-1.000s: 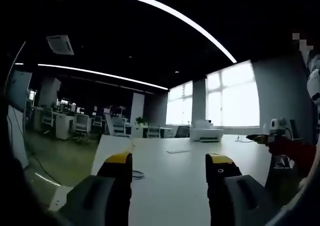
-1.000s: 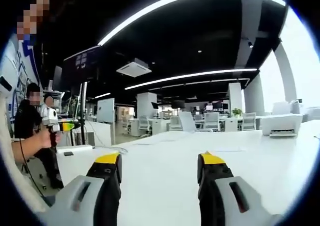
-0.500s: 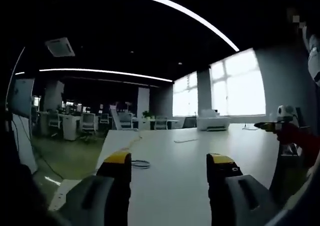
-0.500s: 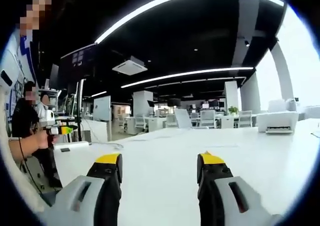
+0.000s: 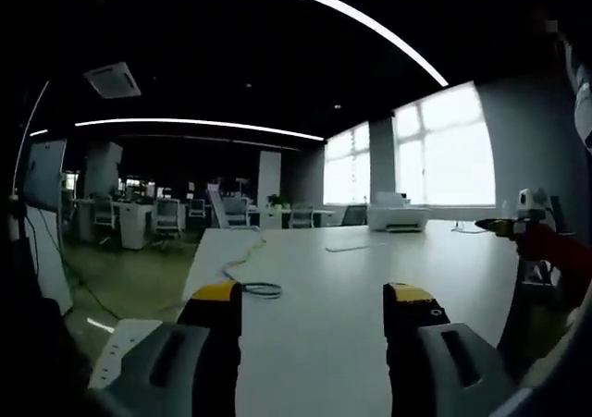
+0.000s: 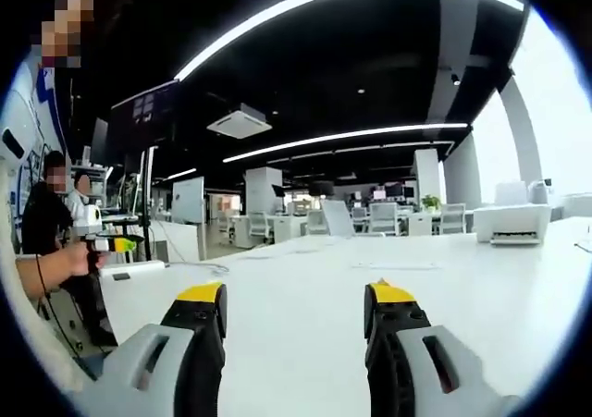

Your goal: Pick up the power strip scattered on the table, fix it on the side mounting bracket of the table, and press the switch

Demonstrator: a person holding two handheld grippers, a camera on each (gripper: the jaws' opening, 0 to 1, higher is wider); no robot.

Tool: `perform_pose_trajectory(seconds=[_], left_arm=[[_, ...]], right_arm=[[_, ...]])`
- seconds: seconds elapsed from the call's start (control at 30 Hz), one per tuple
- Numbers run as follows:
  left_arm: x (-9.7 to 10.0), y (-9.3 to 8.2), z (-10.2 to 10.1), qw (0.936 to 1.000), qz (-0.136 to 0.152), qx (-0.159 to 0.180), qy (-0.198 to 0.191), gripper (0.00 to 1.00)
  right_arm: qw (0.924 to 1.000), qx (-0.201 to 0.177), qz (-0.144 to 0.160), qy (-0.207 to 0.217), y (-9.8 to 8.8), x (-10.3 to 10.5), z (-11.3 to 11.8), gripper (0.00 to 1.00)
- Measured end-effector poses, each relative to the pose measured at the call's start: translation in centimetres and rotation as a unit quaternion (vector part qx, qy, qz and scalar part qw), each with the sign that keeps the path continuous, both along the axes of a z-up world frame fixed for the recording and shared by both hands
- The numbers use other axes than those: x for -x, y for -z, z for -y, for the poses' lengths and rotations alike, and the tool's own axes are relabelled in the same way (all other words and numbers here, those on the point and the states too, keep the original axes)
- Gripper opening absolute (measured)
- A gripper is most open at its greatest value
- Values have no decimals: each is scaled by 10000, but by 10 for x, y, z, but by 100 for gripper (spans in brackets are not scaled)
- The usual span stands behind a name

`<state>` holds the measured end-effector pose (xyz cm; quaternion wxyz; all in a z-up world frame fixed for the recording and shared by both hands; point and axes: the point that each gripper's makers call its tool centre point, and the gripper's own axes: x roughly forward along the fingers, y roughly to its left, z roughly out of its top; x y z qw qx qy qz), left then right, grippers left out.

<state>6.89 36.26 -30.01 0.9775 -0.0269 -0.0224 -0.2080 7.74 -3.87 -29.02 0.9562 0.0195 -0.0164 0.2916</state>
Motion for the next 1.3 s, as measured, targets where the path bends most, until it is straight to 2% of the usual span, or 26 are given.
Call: perform_pose_trajectory(seconds=[0.13, 0.33, 0.43, 0.53, 0.7, 0.83, 1.03, 1.3], left_arm=[[-1, -2, -3, 9999, -83, 69, 13, 63], [0, -7, -9, 9998, -158, -133, -19, 63], [1, -11, -16, 9995, -292, -147, -25, 62], [3, -14, -25, 9990, -372, -240, -94, 57], [5, -19, -31, 9990, -364, -255, -91, 61], [9, -26, -43, 9989, -351, -274, -150, 62], [16, -23, -65, 9966, -506, -574, -300, 63], [26, -29, -87, 9959, -562, -575, -411, 64]], right_arm=[[10000, -6, -12, 7, 1, 1, 1, 56], [10000, 24, -49, -28, 4, 2, -2, 56], [10000, 15, -56, -24, 4, 1, -2, 56], [10000, -8, -54, -26, 5, 0, -2, 56], [9999, -89, -64, -65, 5, -1, -6, 56], [9999, -91, -54, -89, 3, -1, -7, 56], [9998, -168, -49, -136, 0, -3, -9, 56], [9997, -158, -71, -161, 1, -5, -16, 56]])
